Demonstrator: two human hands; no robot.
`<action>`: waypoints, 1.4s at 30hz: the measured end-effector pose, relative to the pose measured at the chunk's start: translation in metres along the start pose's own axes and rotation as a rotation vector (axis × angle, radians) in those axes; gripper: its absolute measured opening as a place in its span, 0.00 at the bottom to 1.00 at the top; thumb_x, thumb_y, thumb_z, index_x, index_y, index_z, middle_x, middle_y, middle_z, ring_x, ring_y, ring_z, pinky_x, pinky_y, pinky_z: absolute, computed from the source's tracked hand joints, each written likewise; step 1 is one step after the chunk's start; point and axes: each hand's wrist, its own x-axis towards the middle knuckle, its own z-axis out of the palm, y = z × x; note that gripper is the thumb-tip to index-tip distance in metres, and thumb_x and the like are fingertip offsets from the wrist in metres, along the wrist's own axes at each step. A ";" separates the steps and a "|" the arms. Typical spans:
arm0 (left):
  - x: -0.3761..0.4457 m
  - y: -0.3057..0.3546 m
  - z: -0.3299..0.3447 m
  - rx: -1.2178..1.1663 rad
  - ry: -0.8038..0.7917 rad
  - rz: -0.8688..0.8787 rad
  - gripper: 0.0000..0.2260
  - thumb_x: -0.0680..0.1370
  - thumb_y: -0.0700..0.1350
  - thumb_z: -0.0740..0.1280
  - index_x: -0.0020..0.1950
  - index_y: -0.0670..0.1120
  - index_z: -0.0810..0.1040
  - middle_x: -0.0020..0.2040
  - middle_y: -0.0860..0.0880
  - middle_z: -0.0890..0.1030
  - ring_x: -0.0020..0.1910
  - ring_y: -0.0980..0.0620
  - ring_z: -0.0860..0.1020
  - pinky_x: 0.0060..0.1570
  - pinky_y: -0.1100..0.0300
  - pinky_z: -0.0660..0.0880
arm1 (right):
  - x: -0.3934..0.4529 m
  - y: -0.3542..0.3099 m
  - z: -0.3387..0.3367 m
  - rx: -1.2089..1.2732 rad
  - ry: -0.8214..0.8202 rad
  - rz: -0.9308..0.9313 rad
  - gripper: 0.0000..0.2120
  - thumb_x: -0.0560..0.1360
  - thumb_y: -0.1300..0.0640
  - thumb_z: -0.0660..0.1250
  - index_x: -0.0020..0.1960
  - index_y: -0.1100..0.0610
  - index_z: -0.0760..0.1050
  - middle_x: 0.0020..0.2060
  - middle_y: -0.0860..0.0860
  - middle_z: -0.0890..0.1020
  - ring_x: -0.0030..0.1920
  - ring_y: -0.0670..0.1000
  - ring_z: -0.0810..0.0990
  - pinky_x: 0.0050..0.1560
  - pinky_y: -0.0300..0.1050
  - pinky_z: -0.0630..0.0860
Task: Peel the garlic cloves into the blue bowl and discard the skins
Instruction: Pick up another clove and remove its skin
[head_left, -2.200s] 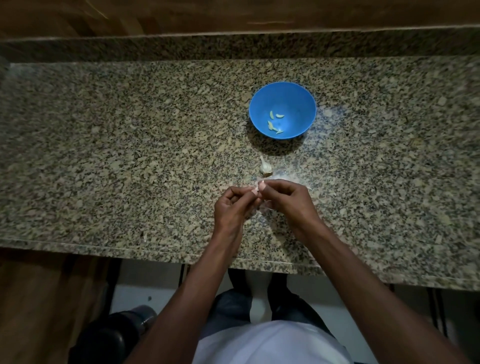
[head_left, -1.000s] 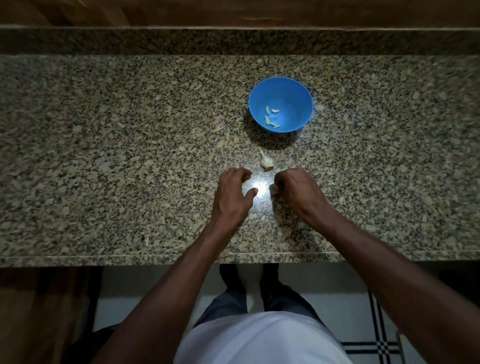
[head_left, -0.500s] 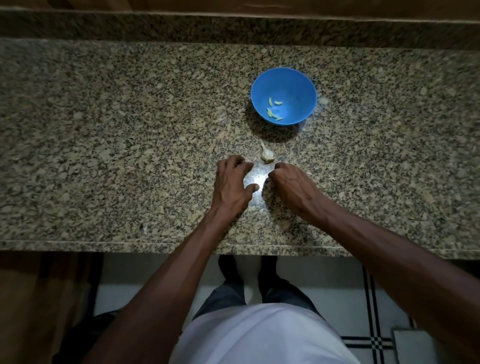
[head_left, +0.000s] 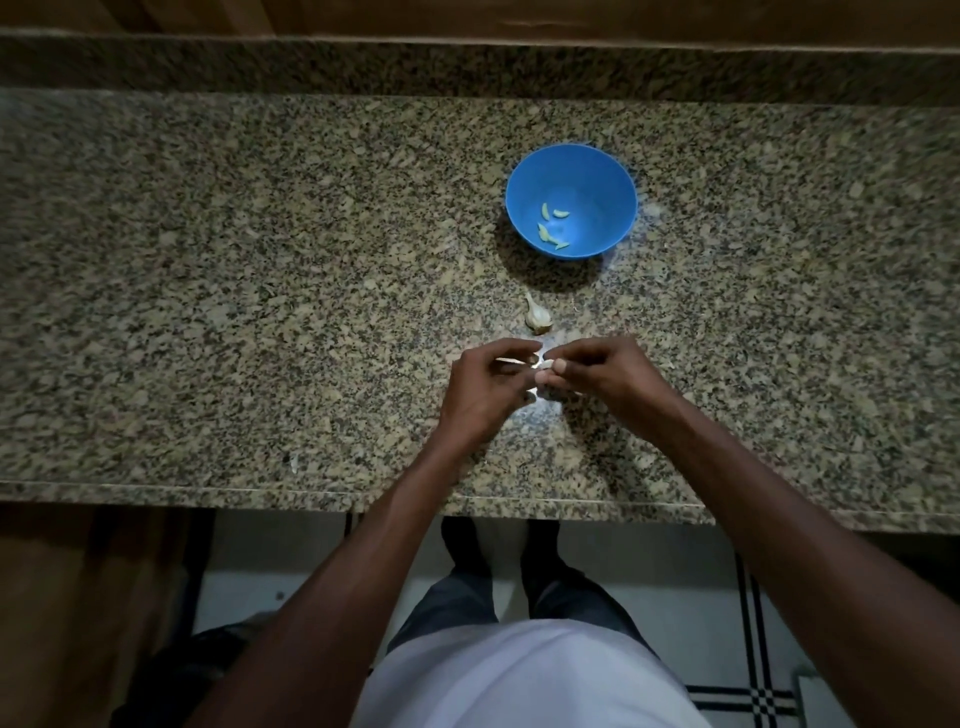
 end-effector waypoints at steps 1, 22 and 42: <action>-0.001 0.001 0.002 0.002 0.002 0.013 0.12 0.75 0.39 0.77 0.58 0.44 0.86 0.52 0.50 0.87 0.50 0.55 0.86 0.47 0.60 0.83 | -0.003 0.002 0.001 0.031 -0.011 0.013 0.08 0.77 0.66 0.73 0.56 0.68 0.83 0.48 0.61 0.88 0.50 0.55 0.88 0.50 0.42 0.83; 0.004 0.021 0.020 0.088 0.100 -0.124 0.09 0.73 0.43 0.79 0.50 0.42 0.86 0.44 0.48 0.87 0.44 0.52 0.86 0.43 0.57 0.84 | -0.013 -0.006 0.006 -0.480 0.224 -0.219 0.03 0.76 0.58 0.77 0.49 0.57 0.86 0.38 0.50 0.88 0.35 0.42 0.86 0.34 0.38 0.82; 0.007 0.016 0.011 -0.342 0.020 -0.300 0.11 0.78 0.38 0.74 0.59 0.38 0.83 0.48 0.44 0.87 0.42 0.53 0.85 0.45 0.60 0.81 | 0.001 0.002 0.009 0.219 0.141 0.012 0.09 0.76 0.63 0.76 0.56 0.64 0.85 0.47 0.60 0.88 0.50 0.59 0.87 0.55 0.51 0.85</action>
